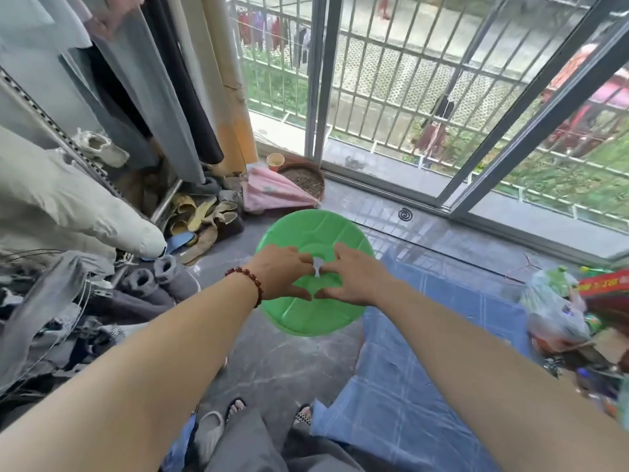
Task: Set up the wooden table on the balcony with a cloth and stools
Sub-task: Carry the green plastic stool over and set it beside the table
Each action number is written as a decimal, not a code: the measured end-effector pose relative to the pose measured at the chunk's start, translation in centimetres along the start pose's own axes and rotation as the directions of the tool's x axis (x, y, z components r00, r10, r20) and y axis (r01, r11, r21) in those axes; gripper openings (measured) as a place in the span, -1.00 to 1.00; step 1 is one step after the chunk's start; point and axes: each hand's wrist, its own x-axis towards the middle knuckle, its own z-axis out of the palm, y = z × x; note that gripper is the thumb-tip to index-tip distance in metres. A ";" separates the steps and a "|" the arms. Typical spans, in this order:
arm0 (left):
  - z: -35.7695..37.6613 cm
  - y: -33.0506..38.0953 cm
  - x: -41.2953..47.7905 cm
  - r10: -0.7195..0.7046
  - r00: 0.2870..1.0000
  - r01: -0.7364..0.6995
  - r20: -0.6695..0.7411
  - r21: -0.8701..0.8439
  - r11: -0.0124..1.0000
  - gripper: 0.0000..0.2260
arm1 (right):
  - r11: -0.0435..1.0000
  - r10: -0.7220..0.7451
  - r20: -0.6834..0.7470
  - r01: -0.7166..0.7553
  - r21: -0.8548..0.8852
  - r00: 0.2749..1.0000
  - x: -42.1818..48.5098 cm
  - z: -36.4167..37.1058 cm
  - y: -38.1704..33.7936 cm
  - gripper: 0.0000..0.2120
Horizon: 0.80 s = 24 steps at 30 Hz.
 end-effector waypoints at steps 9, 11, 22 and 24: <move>5.0 -3.3 2.5 0.062 0.995 -0.062 0.084 0.004 0.998 -0.47 | 0.994 0.063 0.044 -0.066 0.091 0.997 4.6 4.6 0.2 -0.48; 6.9 -4.1 3.0 0.076 0.991 -0.075 0.112 -0.009 0.997 -0.47 | 0.990 0.073 0.056 -0.079 0.115 0.996 5.9 6.4 0.1 -0.48; 21.9 -7.7 8.5 0.128 0.953 -0.122 0.276 -0.038 0.992 -0.49 | 0.964 0.161 0.166 -0.191 0.186 0.973 15.2 19.8 1.0 -0.47; 25.4 -7.9 10.2 0.123 0.938 -0.126 0.326 -0.011 0.992 -0.48 | 0.955 0.183 0.182 -0.219 0.200 0.966 17.1 23.3 1.5 -0.47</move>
